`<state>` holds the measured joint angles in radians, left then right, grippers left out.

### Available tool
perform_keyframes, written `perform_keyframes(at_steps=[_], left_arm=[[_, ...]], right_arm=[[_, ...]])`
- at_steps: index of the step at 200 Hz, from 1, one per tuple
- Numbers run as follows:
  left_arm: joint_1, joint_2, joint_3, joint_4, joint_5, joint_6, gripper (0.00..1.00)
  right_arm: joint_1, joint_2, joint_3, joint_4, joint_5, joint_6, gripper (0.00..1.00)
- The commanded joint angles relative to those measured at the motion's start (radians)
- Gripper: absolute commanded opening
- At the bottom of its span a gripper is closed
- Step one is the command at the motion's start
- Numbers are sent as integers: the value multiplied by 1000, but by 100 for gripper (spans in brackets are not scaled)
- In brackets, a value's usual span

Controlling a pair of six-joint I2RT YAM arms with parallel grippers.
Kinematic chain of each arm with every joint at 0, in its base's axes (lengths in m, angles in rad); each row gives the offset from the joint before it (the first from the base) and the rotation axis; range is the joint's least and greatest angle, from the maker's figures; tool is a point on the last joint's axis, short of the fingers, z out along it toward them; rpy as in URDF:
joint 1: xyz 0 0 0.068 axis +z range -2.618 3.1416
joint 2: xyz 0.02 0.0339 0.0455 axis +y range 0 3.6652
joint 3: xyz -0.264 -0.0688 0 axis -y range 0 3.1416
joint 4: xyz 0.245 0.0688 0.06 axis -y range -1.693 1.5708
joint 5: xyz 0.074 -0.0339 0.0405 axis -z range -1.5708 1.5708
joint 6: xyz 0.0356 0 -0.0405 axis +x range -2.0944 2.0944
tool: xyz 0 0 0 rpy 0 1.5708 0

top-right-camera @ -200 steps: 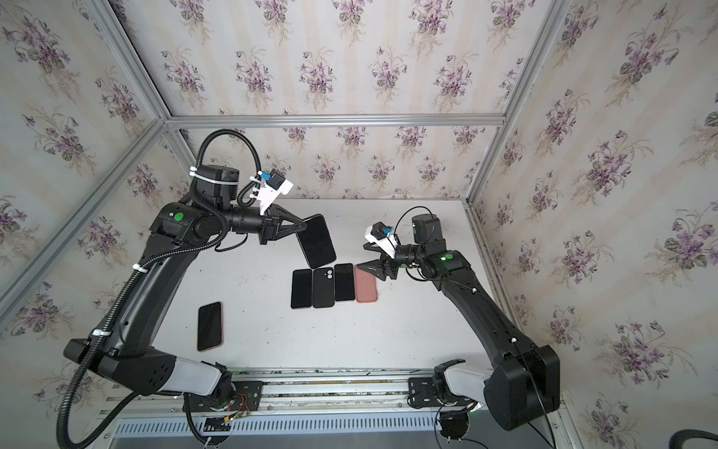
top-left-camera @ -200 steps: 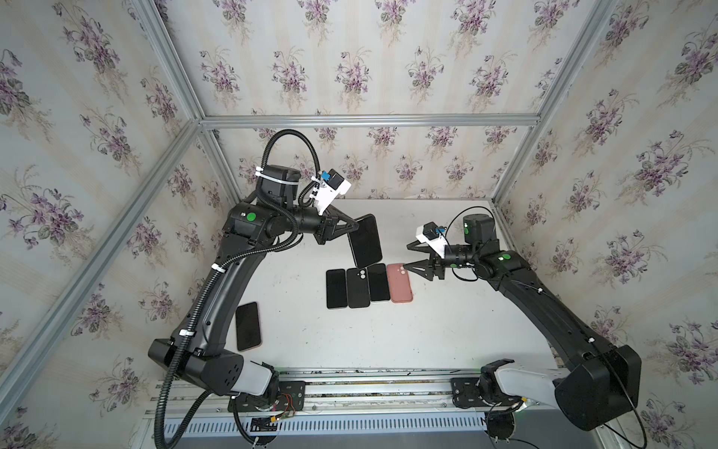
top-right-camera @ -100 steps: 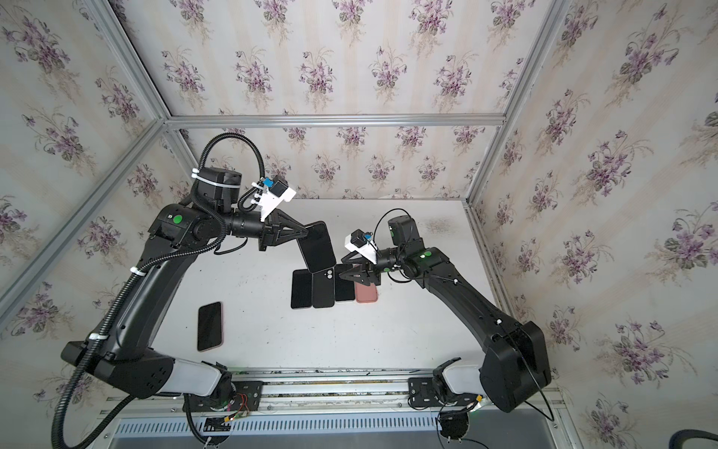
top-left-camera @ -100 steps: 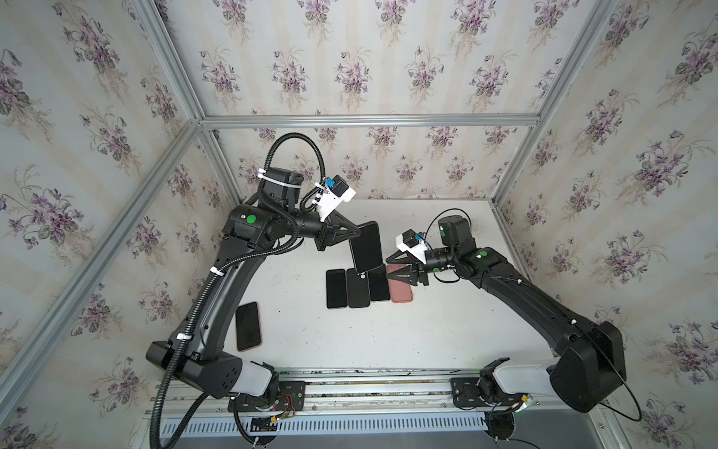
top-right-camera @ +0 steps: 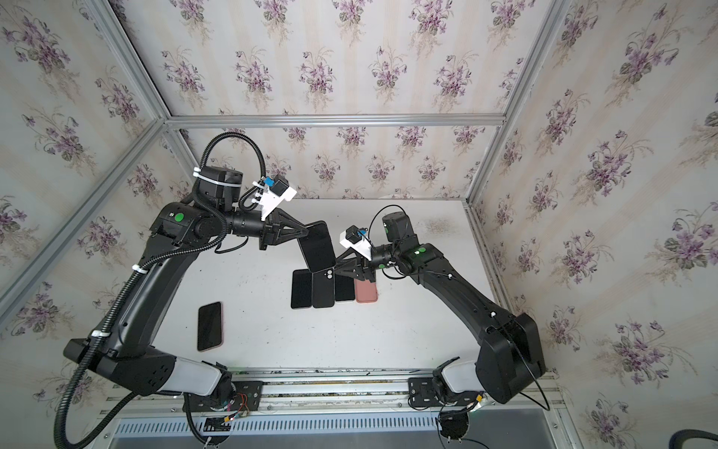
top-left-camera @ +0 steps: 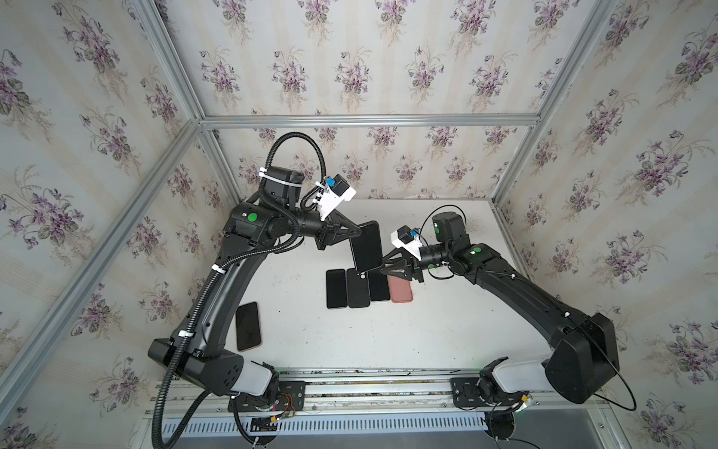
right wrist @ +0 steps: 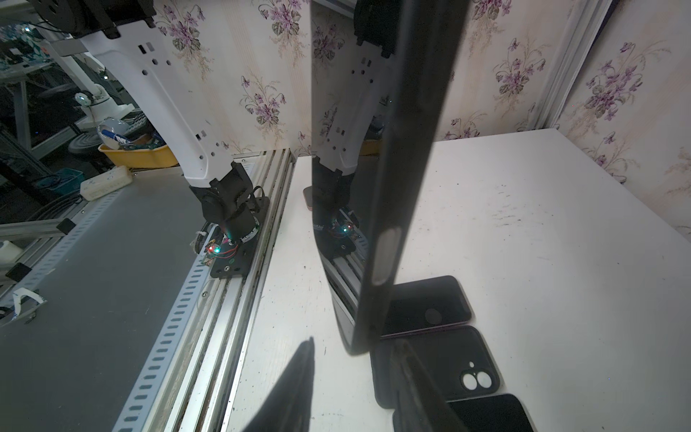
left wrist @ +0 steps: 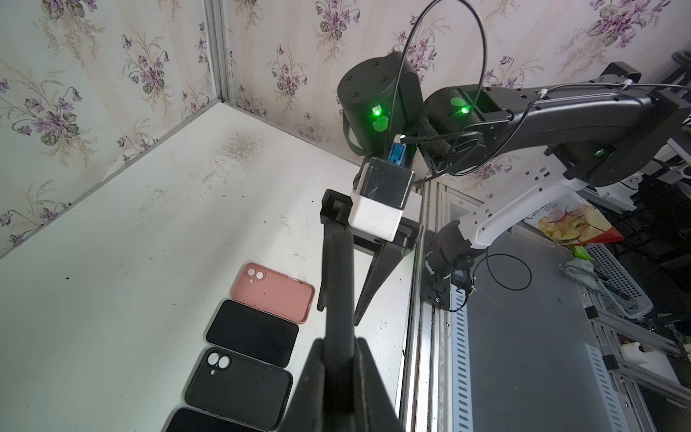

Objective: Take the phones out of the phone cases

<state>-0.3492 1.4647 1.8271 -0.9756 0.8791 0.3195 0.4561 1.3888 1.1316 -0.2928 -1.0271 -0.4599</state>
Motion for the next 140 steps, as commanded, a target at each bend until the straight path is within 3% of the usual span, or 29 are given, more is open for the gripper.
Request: perform_keyframes(at_steps=[1,140], left_arm=[[-1,-1,11,23,42,21,0],[-2,5,21,23,53,22,0]], right_arm=[[4,5,17,30,-30,23,35],[24,19,28,27,-64,27,10]])
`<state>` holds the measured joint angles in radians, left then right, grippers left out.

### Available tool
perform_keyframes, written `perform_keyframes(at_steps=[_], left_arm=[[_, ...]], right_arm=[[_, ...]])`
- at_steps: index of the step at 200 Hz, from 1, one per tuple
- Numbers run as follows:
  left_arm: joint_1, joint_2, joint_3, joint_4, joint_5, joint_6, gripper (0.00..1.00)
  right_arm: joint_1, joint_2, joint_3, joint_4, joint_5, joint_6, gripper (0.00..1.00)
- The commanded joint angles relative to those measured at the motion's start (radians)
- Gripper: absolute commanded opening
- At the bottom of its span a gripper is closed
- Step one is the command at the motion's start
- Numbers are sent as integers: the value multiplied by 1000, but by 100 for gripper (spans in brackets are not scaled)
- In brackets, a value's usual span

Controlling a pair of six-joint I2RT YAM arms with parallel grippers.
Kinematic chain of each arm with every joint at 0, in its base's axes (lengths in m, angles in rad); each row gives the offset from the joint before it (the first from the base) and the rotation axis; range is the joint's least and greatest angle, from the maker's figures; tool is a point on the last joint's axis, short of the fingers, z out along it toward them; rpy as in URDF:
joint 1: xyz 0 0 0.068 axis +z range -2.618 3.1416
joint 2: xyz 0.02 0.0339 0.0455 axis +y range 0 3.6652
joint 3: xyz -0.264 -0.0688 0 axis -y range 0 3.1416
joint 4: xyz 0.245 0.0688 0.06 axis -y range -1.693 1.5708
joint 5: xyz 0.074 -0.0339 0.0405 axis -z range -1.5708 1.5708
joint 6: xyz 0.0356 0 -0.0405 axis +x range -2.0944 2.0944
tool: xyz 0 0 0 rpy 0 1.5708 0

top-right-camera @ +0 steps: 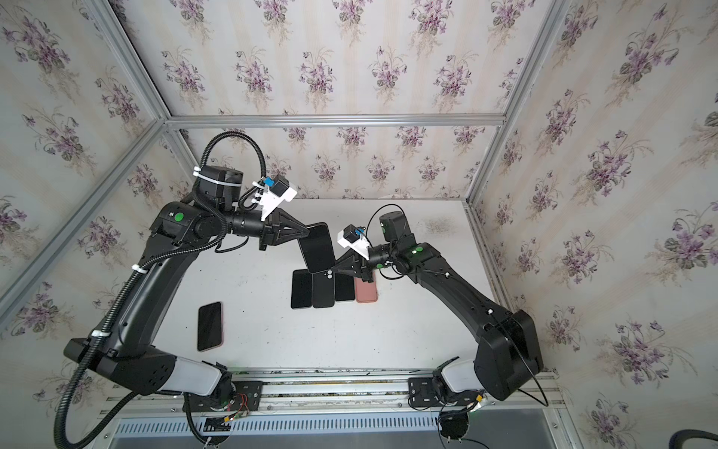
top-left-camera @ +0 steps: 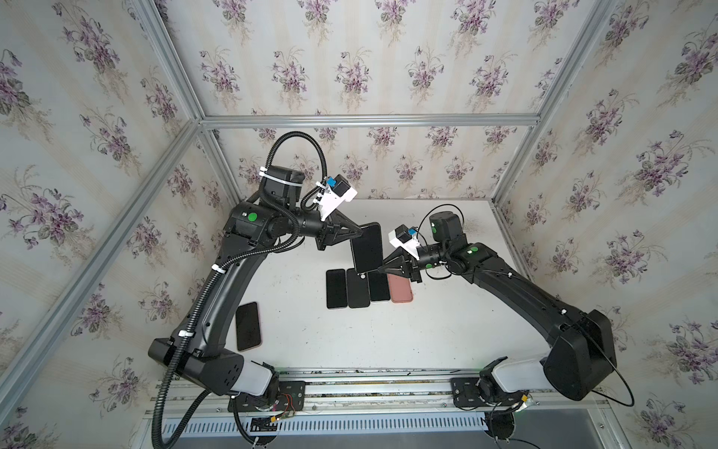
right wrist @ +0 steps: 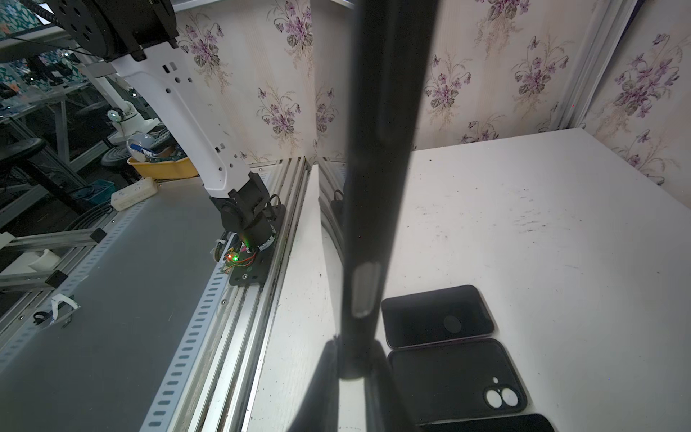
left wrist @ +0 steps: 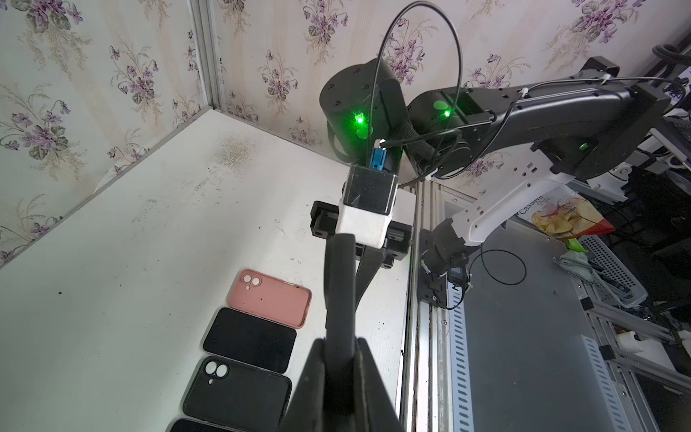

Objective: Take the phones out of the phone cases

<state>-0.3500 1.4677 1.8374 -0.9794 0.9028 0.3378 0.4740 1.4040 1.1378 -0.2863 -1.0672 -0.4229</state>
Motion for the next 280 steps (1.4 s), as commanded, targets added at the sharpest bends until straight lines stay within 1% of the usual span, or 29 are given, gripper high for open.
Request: perform_keyframes(at_steps=[1,41,58,76,88,113,116,119,161,193,225,239,249,262,280], left_arm=[[-1,2,10,27,28,3,0],[-1,14,17,34,49,-16,0],[-1,25,19,48,72,-46,0],[-1,49,23,77,112,-111,0],[-1,75,32,100,138,-177,0],[-1,132,42,131,238,-272,0],[-1,136,39,141,246,-287,0],[-1,141,36,150,254,-301,0],[-2,166,-24,240,284,-432,0],[-2,165,-59,285,277,-511,0],[-2,162,-88,380,287,-641,0],[-1,159,-92,405,280,-675,0],[3,157,-93,421,273,-695,0],[17,154,-97,457,265,-746,0],[42,143,-106,546,258,-867,0]], right_arm=[[6,4,23,21,-23,-11,10],[19,5,31,10,-23,-26,0],[28,0,33,7,-3,-48,0],[41,-10,36,7,32,-88,0],[49,-18,39,10,63,-118,0],[49,-38,28,64,164,-170,0],[84,-40,26,74,168,-173,0],[86,-42,23,83,181,-175,0],[92,-52,7,188,297,-214,0],[97,-59,-30,311,374,-177,0],[97,-86,-101,453,450,-79,0],[97,-103,-131,495,474,-40,0],[97,-120,-155,501,488,-29,7],[96,-152,-198,514,530,2,18],[95,-211,-265,532,578,56,31]])
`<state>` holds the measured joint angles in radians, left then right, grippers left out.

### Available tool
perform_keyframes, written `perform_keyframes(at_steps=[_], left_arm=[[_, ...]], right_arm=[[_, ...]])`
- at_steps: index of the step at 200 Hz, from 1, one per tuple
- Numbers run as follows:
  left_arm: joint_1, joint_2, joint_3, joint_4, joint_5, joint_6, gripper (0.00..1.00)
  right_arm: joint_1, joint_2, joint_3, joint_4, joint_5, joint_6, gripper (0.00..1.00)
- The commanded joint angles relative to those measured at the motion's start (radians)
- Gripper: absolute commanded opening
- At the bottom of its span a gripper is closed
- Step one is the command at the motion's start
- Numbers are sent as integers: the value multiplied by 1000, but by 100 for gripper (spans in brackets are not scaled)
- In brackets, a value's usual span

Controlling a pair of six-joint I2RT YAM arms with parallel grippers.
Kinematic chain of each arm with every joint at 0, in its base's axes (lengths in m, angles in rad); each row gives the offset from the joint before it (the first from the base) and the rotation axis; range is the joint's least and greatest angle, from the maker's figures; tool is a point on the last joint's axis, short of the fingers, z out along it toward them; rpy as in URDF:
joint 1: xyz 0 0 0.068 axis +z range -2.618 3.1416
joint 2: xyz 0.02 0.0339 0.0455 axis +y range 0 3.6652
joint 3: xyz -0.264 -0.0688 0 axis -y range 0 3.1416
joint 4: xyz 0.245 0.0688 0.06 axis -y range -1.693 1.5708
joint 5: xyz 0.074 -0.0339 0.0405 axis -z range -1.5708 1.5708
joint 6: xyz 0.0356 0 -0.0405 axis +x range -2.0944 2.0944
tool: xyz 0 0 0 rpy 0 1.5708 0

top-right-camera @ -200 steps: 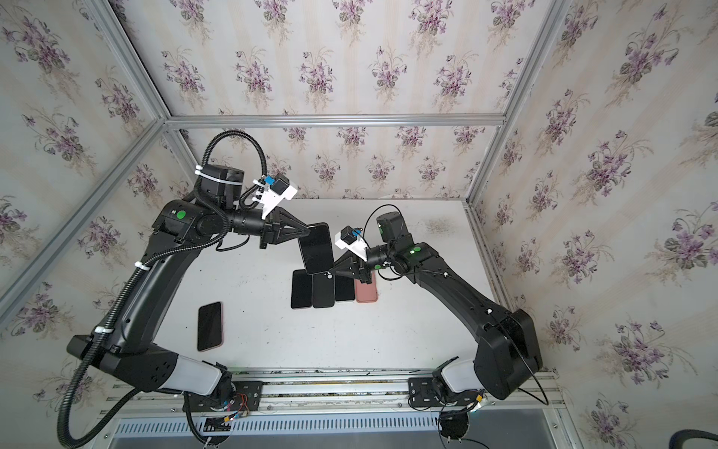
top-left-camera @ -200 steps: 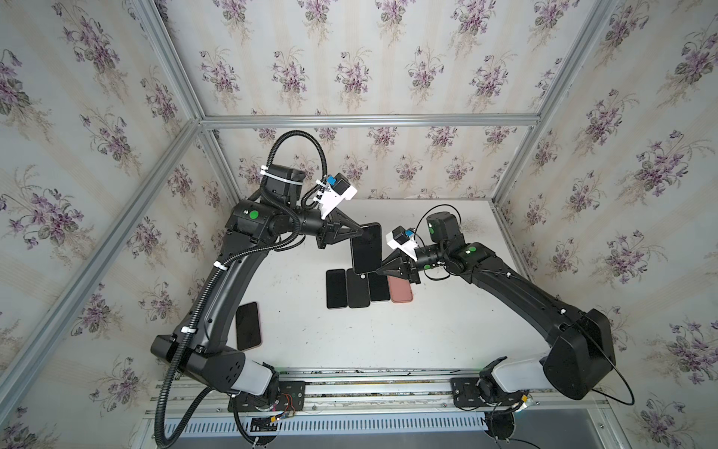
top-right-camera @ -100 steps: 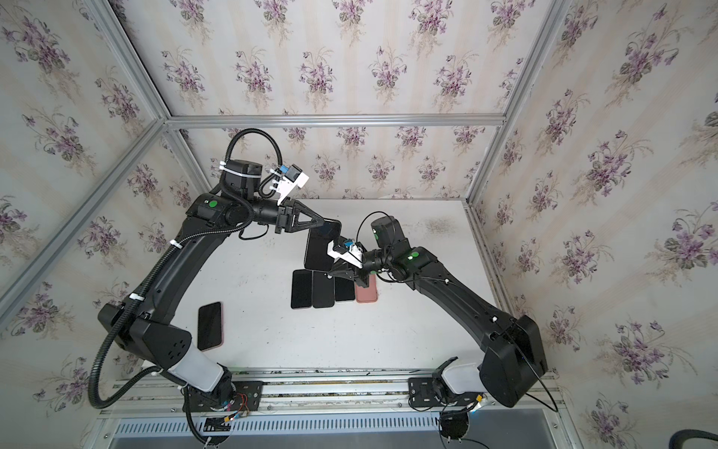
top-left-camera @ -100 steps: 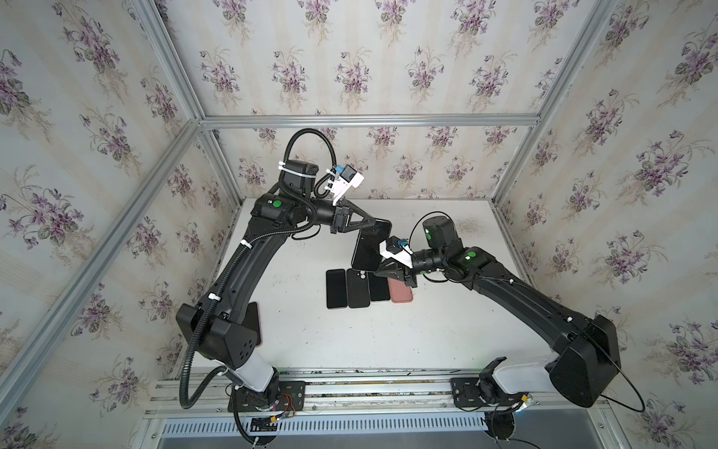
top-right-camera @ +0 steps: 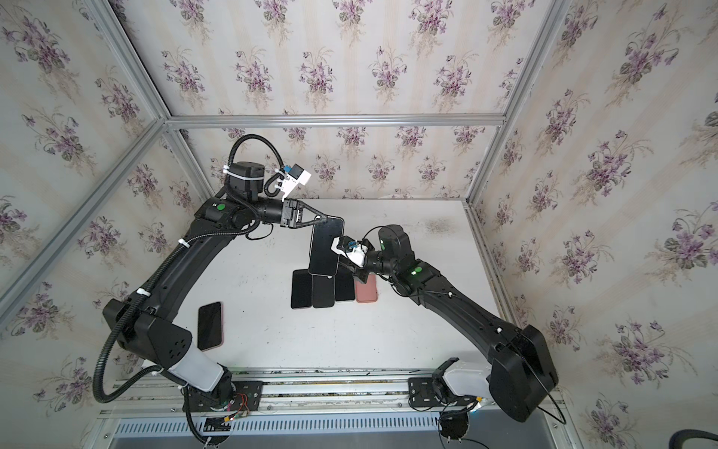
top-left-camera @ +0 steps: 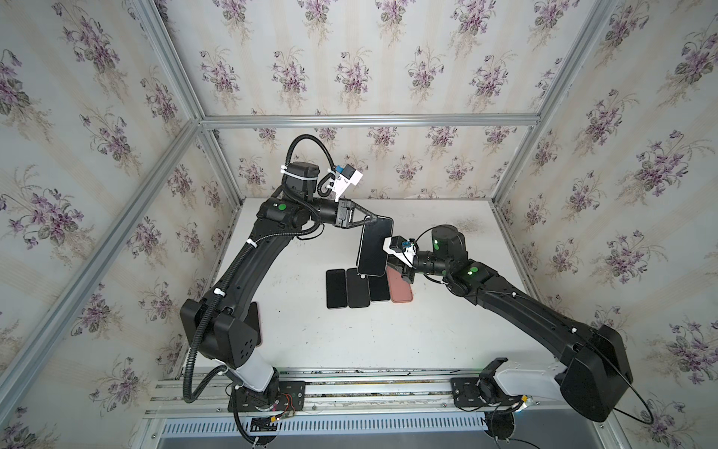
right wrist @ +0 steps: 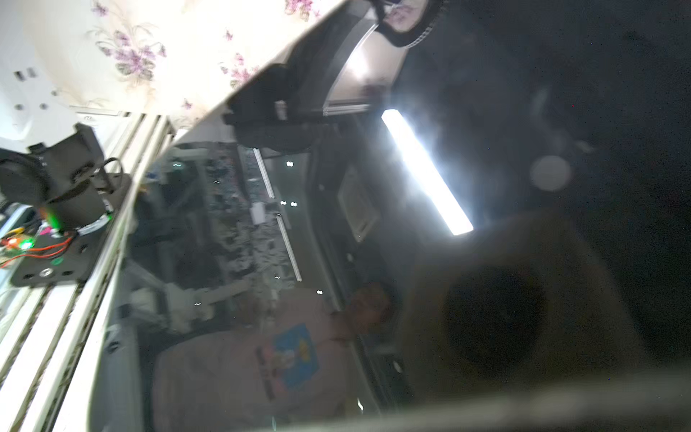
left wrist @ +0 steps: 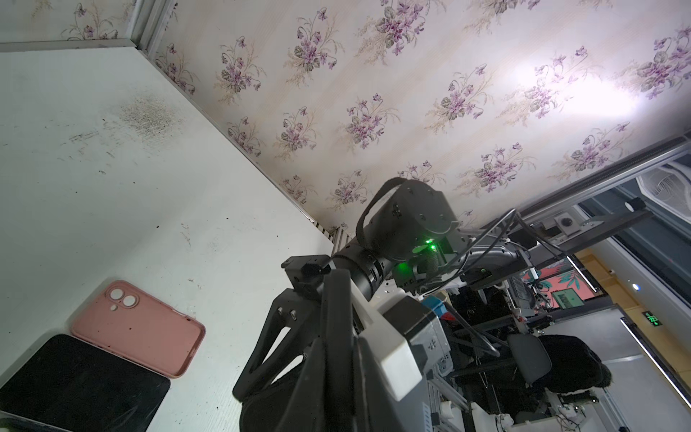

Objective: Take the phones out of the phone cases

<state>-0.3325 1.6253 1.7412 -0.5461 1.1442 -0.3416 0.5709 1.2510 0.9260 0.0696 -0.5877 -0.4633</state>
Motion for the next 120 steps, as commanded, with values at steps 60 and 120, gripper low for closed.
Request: perform_keyframes(at_steps=[60,120], left_arm=[[91,-62,-146,515,-74,-633,0],[97,-33,-237,930,-70,-985,0]], right_arm=[[-18,-251,-187,178,243,478,60],[-26,-245,-280,613,104,1065,64]])
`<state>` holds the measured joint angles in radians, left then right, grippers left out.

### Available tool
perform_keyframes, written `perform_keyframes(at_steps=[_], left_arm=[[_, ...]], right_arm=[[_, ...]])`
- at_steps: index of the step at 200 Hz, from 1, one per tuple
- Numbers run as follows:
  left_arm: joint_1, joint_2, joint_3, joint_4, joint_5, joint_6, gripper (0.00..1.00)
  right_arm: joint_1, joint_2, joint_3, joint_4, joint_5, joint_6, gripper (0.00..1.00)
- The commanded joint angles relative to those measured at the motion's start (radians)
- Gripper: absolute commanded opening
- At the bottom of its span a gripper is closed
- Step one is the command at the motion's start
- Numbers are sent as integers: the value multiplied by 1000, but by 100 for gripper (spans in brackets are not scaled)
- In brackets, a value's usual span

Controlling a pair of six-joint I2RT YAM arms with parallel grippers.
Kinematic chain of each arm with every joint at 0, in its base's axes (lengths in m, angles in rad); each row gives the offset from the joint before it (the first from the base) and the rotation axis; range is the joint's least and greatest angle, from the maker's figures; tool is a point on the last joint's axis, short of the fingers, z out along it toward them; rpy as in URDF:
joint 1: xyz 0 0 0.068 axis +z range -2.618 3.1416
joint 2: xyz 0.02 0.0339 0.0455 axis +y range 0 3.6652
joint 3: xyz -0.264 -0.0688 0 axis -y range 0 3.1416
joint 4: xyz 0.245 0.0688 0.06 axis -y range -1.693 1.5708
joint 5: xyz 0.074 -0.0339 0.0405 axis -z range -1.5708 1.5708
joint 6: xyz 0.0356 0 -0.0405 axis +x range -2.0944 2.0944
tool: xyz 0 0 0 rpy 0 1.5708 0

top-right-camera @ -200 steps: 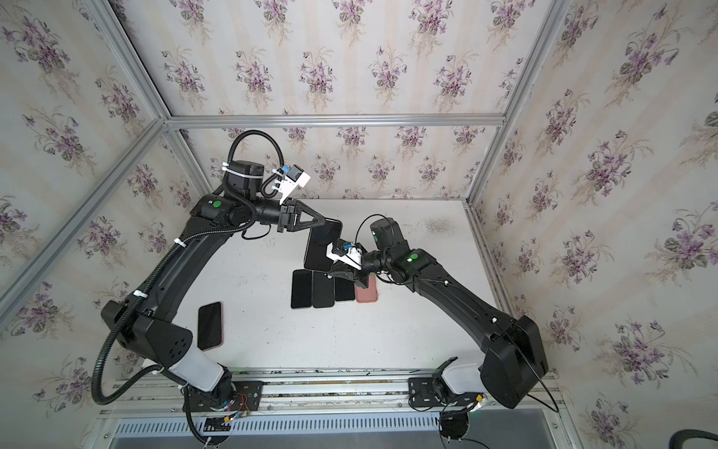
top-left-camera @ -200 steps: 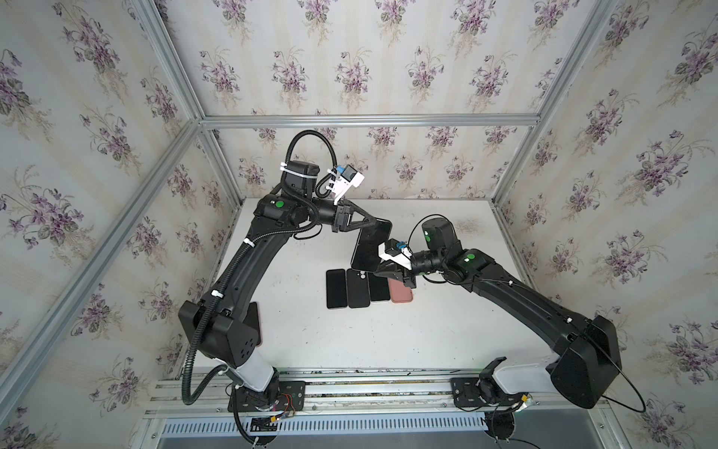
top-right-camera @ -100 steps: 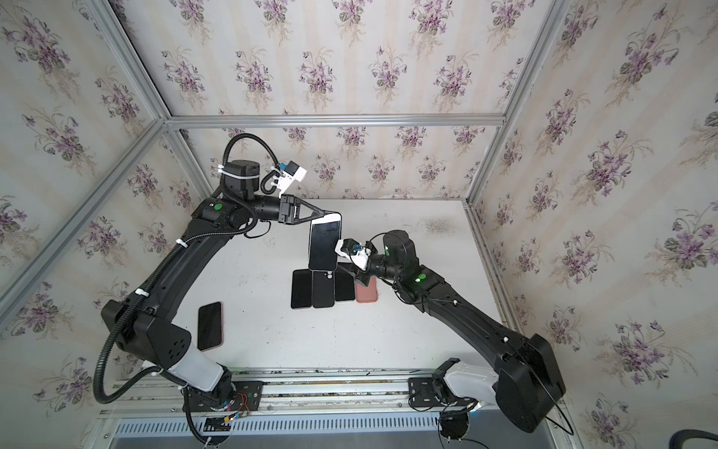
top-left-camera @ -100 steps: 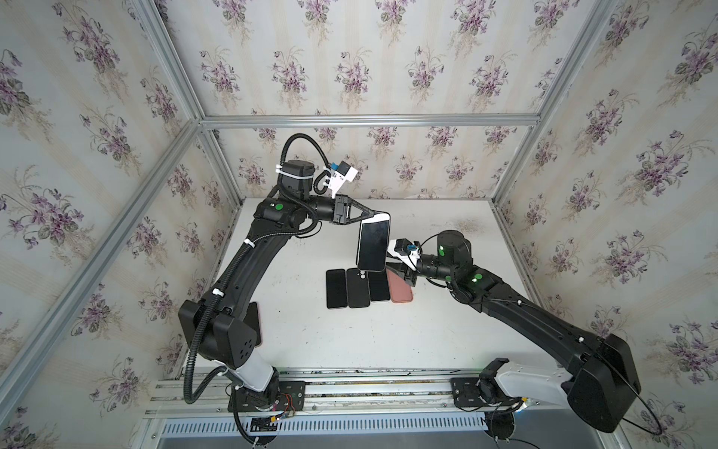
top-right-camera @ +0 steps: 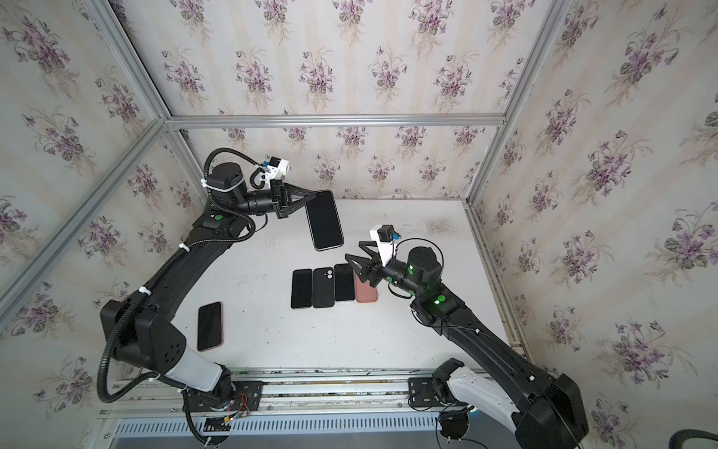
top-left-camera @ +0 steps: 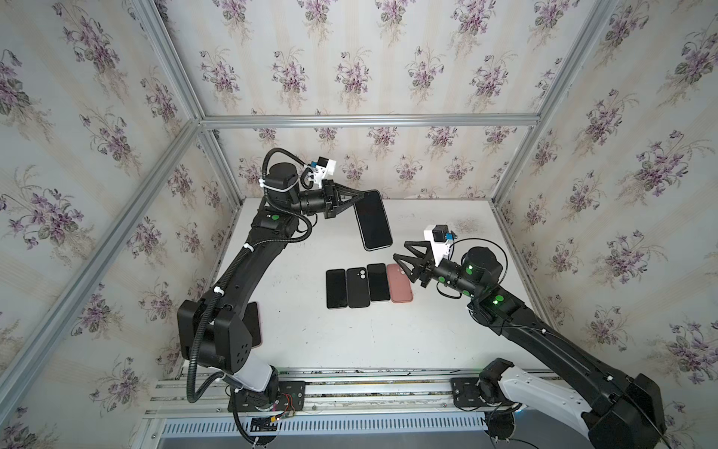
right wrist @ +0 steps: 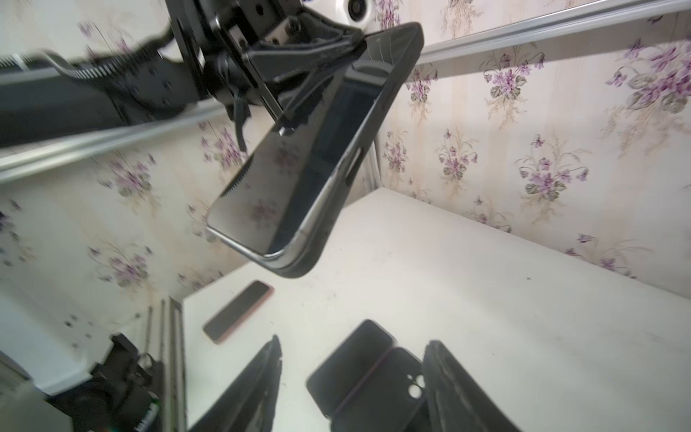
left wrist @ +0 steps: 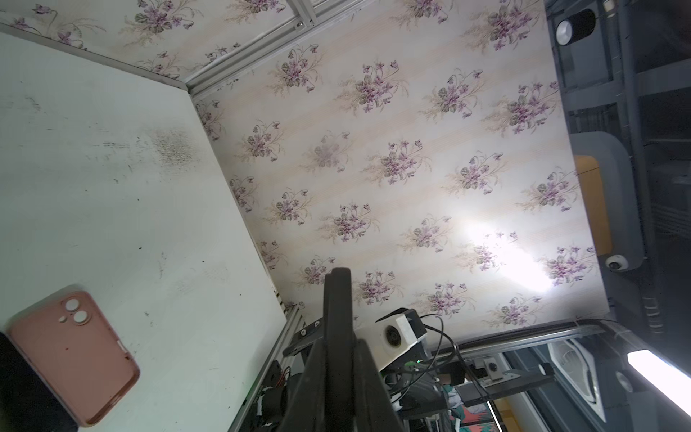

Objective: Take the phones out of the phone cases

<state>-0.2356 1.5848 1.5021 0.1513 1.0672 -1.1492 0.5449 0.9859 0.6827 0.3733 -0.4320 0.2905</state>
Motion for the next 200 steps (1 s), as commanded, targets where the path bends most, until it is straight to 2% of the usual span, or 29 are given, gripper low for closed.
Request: perform_keyframes(at_steps=[1,21,44,113,200], left_arm=[[0,7,3,232,8,-178,0],[-1,9,-4,232,14,-176,0],[-2,7,-24,239,14,-176,0],[-7,-9,-51,282,20,-190,0],[-11,-20,-70,348,26,-237,0]], right_arm=[[0,22,-38,318,-53,317,64],[0,60,-38,429,-78,394,62],[6,92,-35,498,-78,429,62],[21,171,5,515,-81,426,60],[24,198,-6,560,-56,431,57]])
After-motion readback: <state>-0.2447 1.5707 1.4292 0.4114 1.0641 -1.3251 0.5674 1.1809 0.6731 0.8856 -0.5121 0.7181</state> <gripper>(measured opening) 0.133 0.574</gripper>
